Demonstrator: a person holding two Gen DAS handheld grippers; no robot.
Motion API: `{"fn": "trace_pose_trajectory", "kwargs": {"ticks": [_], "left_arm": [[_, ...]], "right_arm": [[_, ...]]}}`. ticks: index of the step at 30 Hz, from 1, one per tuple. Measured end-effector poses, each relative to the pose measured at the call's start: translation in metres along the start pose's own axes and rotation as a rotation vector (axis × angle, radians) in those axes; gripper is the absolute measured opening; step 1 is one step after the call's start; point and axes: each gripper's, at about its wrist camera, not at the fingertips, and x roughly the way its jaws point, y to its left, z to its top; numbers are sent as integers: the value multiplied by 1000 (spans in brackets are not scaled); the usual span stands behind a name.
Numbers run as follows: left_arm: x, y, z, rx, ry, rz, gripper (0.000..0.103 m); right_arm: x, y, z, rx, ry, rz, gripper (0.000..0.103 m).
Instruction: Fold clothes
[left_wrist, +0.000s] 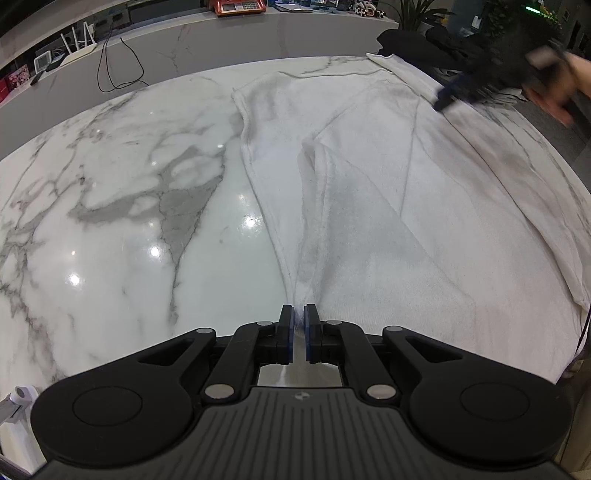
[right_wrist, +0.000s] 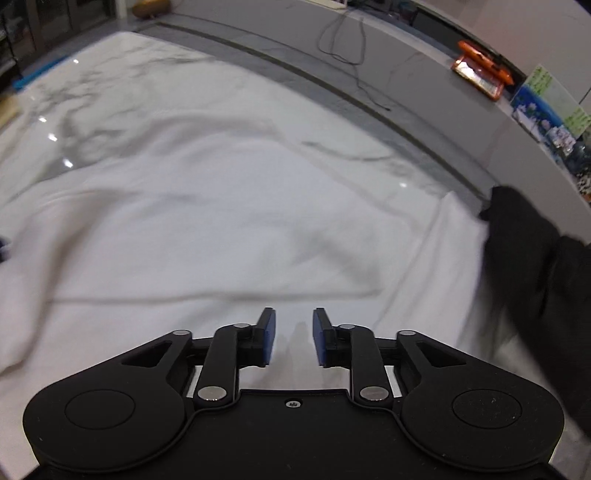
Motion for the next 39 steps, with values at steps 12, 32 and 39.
{"fn": "trace_pose_trajectory", "kwargs": {"ticks": [12,32,39], "left_arm": [[2,8,3,-6,17,-47,5],[-1,18,-7,-56,28,-76,5],[-2,21,-9,-58,17,-90,5]], "right_arm": [[62,-55,36,201,54,113,31],[25,12,184,-230,-141,-180,3],[50,45,223,-275,-174,-161,3]]}}
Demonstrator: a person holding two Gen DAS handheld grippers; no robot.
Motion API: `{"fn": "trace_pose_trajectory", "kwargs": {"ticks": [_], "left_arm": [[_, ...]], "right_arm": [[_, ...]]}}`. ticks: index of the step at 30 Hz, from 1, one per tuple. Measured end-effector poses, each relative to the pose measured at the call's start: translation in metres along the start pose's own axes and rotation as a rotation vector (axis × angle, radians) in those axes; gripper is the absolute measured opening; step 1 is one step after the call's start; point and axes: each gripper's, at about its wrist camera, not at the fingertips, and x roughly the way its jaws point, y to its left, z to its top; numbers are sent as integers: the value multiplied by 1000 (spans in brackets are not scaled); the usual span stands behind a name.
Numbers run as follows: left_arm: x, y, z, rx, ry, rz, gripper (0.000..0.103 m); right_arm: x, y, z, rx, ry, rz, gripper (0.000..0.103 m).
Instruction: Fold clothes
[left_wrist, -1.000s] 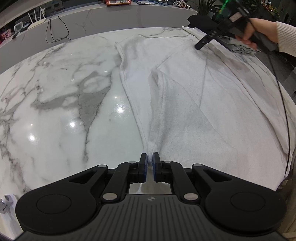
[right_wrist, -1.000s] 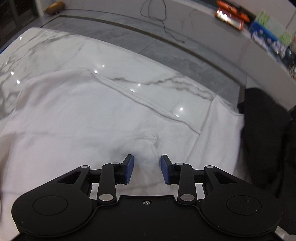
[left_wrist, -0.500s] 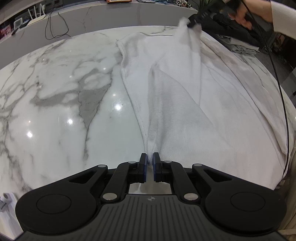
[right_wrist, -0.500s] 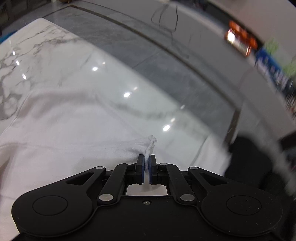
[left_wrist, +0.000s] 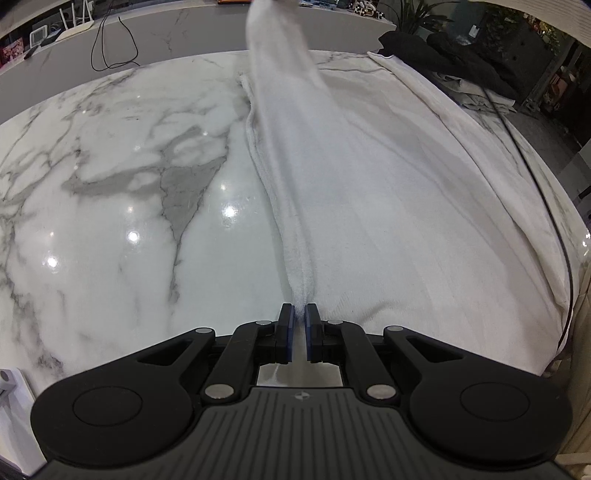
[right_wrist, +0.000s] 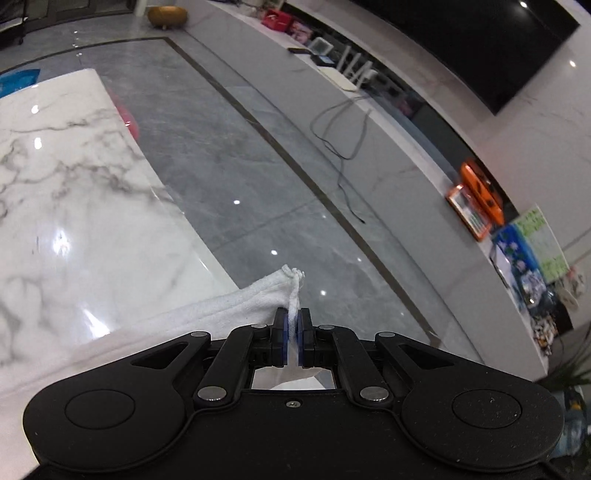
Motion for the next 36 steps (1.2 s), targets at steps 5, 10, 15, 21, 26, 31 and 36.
{"fn": "trace_pose_trajectory", "kwargs": {"ticks": [5,10,15,21,26,31,36], "left_arm": [[0,1,2,11,8,-5,5],[1,1,3,10,14,-12,5],[0,-1,1,20,11,-7,5],[-1,3,-2,5,-2,-21,5],[-2,5,-3,-7,-11,-30,6],[-1,6,-2,-10,-14,-32,6],[-1,4,-1,-4,-16,-26,7]], "right_arm": [[28,21,8,-53,79,-7,5],[30,29,19,-50,111,-11,15],[20,48,45,-2,168,70,25],[25,94,57,15,305,265,23],[36,126,59,-51,414,229,23],[44,126,51,-33,503,203,23],[50,125,47,-18,517,183,23]]}}
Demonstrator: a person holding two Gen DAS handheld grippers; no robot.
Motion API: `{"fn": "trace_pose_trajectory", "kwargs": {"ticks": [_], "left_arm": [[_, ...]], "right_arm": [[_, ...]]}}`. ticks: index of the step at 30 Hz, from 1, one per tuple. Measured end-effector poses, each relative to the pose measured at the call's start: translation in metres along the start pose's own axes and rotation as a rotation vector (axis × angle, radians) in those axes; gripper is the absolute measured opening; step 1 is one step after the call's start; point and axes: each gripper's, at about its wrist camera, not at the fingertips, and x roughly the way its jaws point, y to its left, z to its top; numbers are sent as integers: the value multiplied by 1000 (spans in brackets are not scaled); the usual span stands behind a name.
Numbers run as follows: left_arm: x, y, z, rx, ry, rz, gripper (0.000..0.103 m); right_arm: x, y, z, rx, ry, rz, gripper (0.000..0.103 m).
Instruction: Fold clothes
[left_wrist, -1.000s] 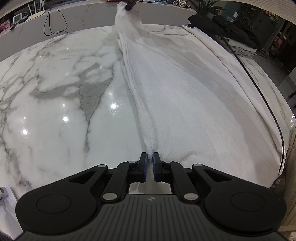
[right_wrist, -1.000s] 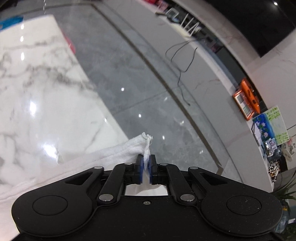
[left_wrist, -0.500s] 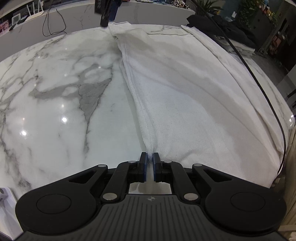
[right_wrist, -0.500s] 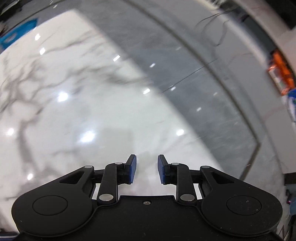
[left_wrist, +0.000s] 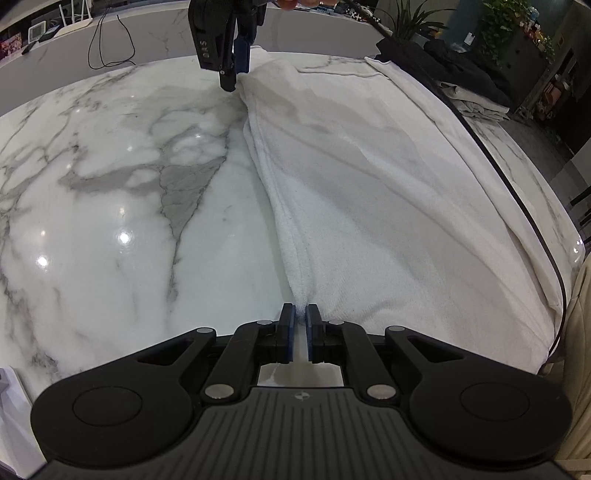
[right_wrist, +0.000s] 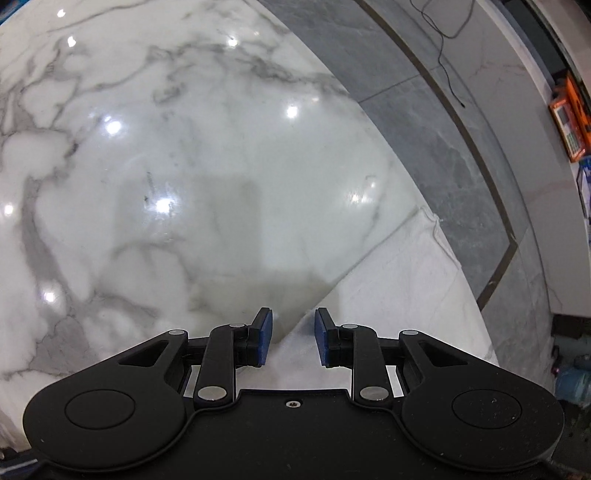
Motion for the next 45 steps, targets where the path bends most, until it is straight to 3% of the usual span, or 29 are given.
{"fn": "trace_pose_trajectory", "kwargs": {"ticks": [3,4,9,12,15,27,32,35,39,45], "left_arm": [[0,0,0,-1,-1,0,6],[0,0,0,-5,0,-3,7],[0,0,0,-4,4,-2,7],[0,0,0,1,6,3,7],[0,-1,0,4,5,6,7],[0,-3,1,18,11,16,7],[0,-7,1,35,12,32,7],[0,-9,1,40,13,38,7],[0,-8,1,39,15,36,7],[0,-9,1,43,13,38,7]], "right_arm": [[7,-1,0,16,11,-33,20],[9,-2,0,20,19,-52,8],[4,-11,-5,46,28,-80,7],[1,-21,-9,67,45,-86,10],[-2,-25,-11,67,46,-105,21],[-1,-42,-29,113,102,-148,24],[3,-51,-34,160,79,-108,24],[-16,-55,-29,227,-37,-77,24],[-24,-44,-17,246,-96,12,24],[-8,-26,-3,254,-80,60,24]]}}
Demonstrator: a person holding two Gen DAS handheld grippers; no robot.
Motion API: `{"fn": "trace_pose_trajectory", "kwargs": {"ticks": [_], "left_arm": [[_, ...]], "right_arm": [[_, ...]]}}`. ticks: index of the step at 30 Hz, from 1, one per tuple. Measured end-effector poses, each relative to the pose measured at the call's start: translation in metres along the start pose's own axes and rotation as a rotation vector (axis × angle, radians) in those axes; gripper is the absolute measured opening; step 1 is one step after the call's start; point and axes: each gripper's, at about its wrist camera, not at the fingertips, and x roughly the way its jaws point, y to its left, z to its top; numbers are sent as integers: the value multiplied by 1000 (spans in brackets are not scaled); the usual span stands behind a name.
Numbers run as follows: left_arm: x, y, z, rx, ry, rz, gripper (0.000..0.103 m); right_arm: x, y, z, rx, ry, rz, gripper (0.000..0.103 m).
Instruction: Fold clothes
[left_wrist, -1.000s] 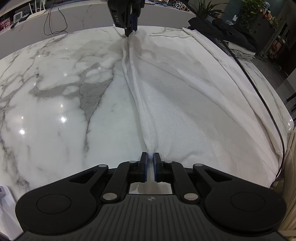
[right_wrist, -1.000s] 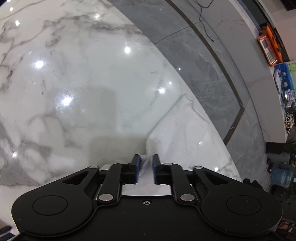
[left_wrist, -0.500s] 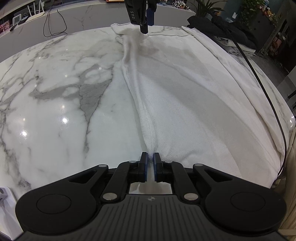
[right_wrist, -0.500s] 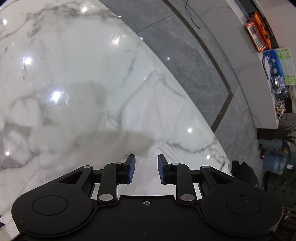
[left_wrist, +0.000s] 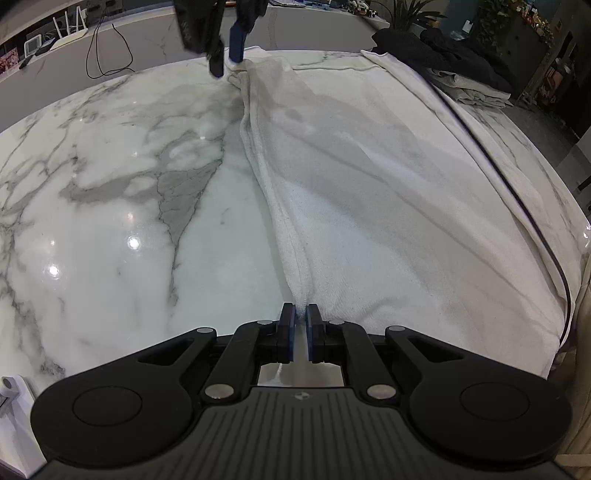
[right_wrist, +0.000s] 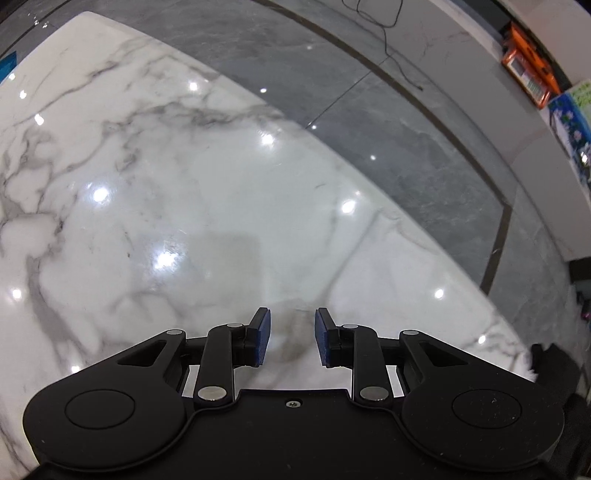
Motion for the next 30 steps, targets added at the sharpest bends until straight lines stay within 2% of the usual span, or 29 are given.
{"fn": "trace_pose_trajectory", "kwargs": {"ticks": [9,10,11,12,14,23,30], "left_arm": [[0,0,2,3,6,1,7],[1,0,2,4,7,2,7],[0,0,2,5,7,3,7],[0,0,1,5,8,3,7],[0,-1,1,5,9,4,7],[1,-2,2,13,16,5,7],[1,-2,2,15,17,5,7]], "right_arm": [[16,-7,-5,45,48,-38,22],[16,-8,-5,50,46,-35,16],[16,-9,-5,55,47,-32,4],[16,-10,-5,57,44,-33,4],[14,-12,-5,52,24,-38,1],[-7,-21,14,93,-107,-60,0],[-1,-22,25,110,-159,-46,0]]}}
